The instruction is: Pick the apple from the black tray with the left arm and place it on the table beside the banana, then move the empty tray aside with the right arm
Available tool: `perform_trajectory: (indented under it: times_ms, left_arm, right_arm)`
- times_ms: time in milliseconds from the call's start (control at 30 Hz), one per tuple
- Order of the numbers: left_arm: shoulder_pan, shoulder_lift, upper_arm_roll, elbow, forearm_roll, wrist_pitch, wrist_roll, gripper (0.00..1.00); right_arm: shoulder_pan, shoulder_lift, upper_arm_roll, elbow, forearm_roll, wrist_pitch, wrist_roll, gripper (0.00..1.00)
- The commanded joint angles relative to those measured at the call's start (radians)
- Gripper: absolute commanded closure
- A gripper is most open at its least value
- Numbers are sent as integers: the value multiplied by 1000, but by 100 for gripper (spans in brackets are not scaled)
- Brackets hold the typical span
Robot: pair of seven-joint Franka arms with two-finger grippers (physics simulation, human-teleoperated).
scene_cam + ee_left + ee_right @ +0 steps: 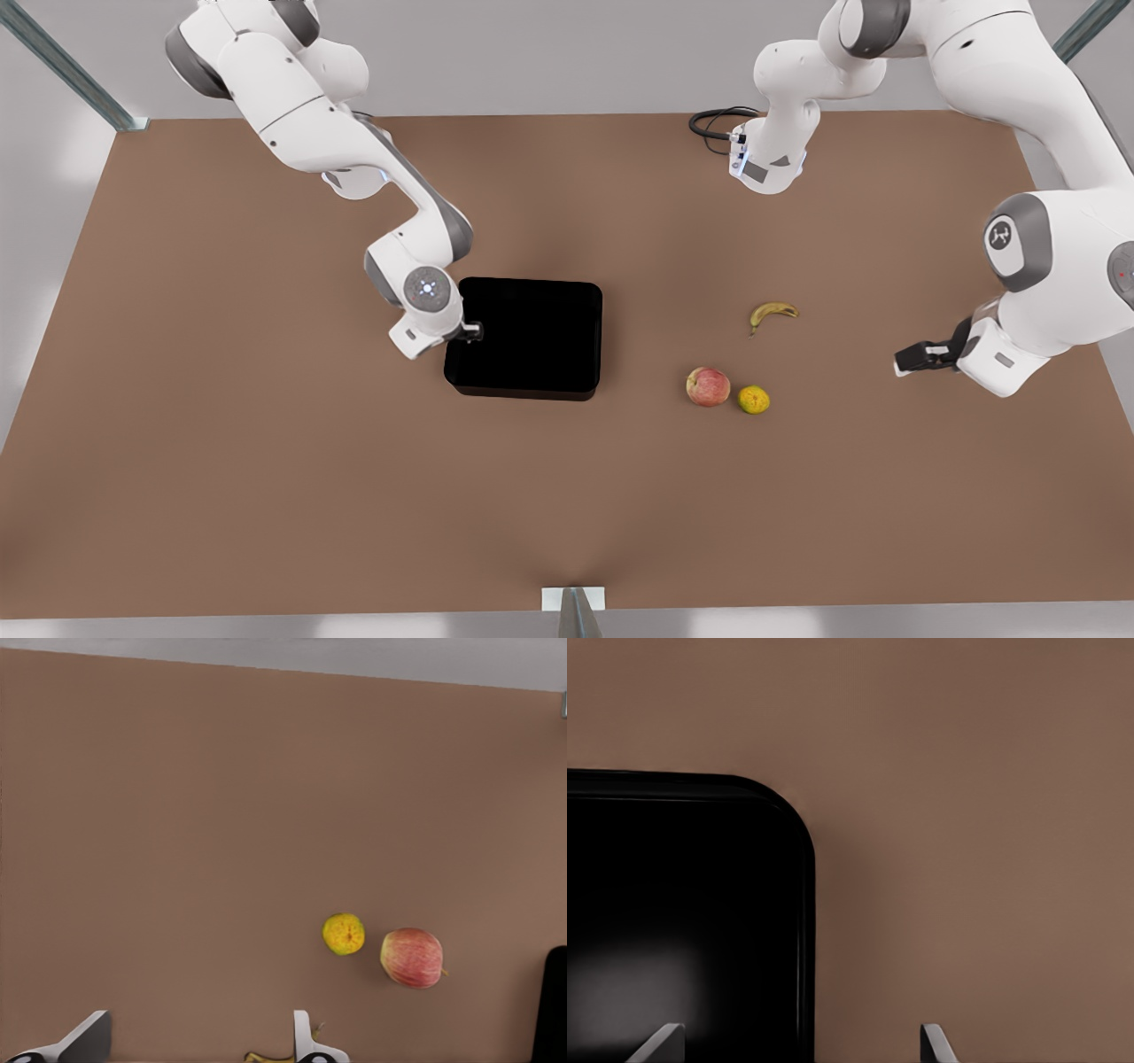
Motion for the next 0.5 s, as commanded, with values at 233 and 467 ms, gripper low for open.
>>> perform_trajectory:
  times_ms: [233,467]
  left_arm:
    - [0,-1,0,-3,2,-2,119,0]
    - [-11,9,-5,4,-3,12,86,0]
  right_arm:
    - [4,38,0,-46,-47,81,-51,3]
    - [2,55,0,-72,-47,91,-51,8]
